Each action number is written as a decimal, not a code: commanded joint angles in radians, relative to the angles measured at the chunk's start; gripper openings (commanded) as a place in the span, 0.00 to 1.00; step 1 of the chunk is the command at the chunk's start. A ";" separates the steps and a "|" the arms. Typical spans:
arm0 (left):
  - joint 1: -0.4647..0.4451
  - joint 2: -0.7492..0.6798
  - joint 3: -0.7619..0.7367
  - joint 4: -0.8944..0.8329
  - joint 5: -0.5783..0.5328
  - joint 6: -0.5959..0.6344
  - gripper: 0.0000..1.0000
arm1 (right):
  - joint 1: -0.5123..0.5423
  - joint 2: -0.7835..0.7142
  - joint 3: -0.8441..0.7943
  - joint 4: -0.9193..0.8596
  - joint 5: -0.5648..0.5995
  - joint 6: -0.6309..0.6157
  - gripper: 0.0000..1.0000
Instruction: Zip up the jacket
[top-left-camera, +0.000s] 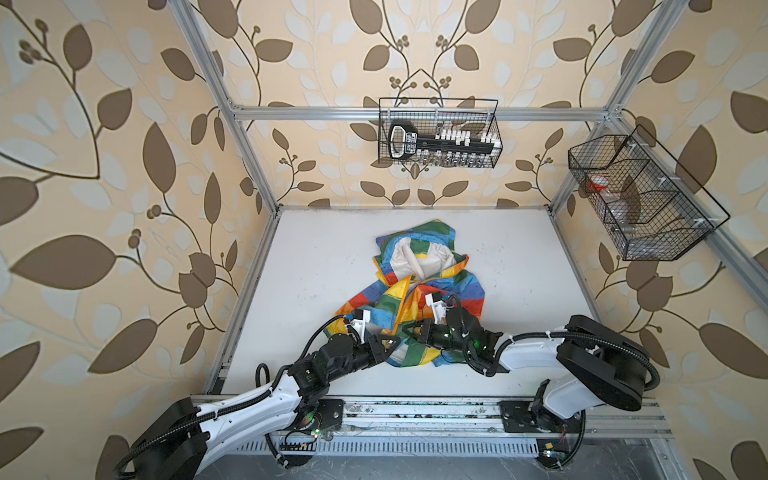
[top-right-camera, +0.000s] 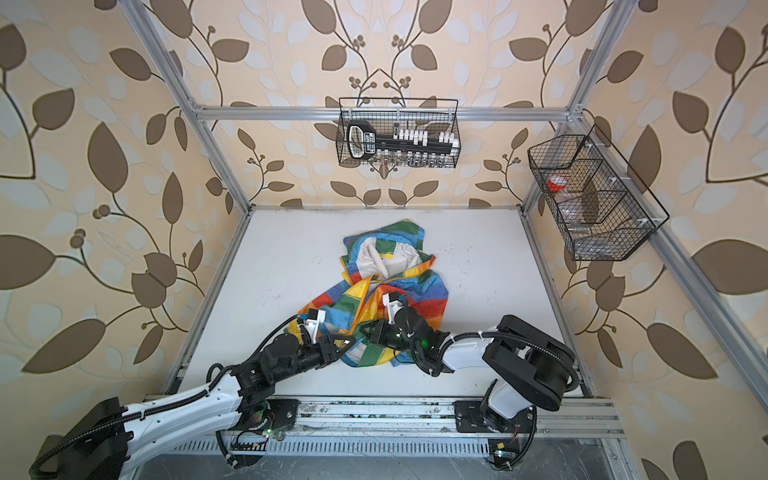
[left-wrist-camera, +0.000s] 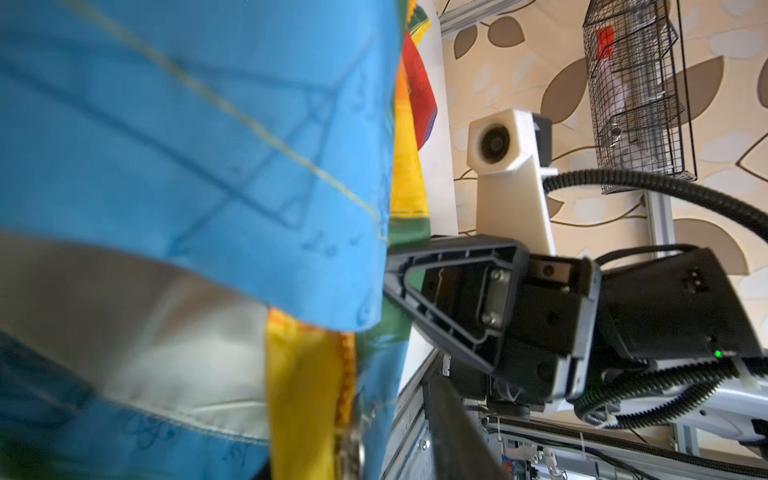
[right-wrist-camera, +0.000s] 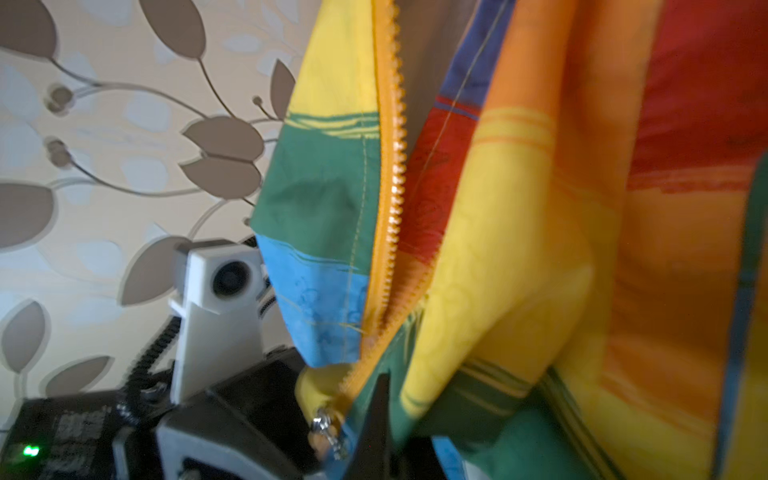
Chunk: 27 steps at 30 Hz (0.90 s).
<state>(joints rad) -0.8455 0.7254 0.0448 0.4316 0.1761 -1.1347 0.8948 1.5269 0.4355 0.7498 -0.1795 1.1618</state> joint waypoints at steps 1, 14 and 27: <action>-0.004 -0.037 0.011 -0.002 -0.023 -0.034 0.99 | -0.043 -0.056 -0.038 -0.071 -0.011 -0.113 0.00; 0.114 0.273 0.143 0.163 0.117 0.065 0.99 | -0.205 -0.220 -0.109 -0.181 -0.261 -0.371 0.00; 0.117 0.705 0.325 0.574 0.349 0.019 0.56 | -0.284 -0.147 -0.133 0.068 -0.445 -0.252 0.00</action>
<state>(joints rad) -0.7376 1.4147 0.3466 0.8459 0.4423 -1.1084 0.6289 1.3941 0.3252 0.7601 -0.5865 0.8875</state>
